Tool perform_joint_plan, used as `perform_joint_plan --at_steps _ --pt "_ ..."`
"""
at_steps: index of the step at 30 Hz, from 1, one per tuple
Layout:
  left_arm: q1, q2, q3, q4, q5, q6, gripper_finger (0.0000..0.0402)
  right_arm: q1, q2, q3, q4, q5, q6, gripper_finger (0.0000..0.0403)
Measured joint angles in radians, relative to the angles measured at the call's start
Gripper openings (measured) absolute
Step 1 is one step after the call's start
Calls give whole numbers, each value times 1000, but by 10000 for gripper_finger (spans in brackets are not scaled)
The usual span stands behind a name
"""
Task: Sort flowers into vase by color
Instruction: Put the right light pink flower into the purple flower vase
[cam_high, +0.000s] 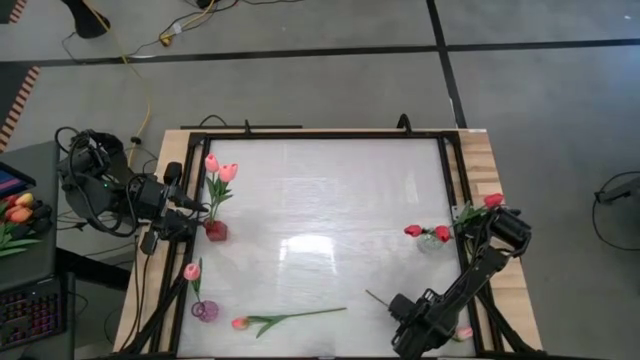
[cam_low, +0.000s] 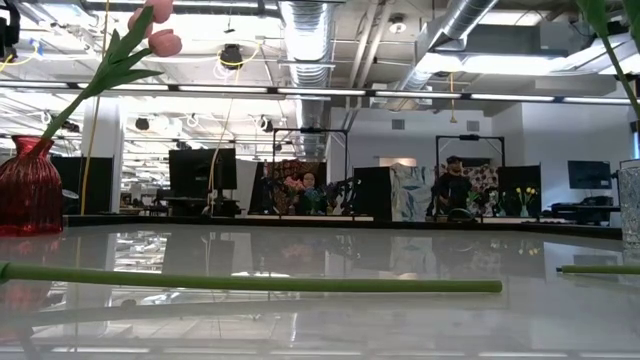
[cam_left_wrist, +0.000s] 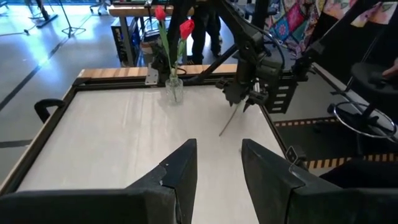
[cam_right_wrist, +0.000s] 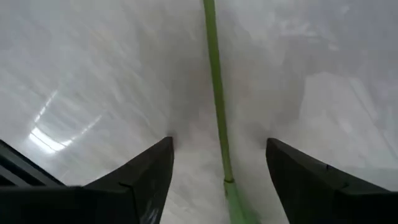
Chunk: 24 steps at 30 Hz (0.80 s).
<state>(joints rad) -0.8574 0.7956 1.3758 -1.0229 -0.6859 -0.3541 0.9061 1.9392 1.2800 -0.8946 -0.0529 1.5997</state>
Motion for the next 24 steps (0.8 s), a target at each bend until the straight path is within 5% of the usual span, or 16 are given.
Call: perform_joint_plan --at_steps 4,13,24 --pt "0 0 0 -6 9 -9 113 9 7 2 13 -40 4 224" --pt "0 0 0 -13 25 -15 113 17 9 3 -15 -95 22 21" --pt "0 0 0 -16 28 -18 113 -38 13 105 -200 -33 -84 20"
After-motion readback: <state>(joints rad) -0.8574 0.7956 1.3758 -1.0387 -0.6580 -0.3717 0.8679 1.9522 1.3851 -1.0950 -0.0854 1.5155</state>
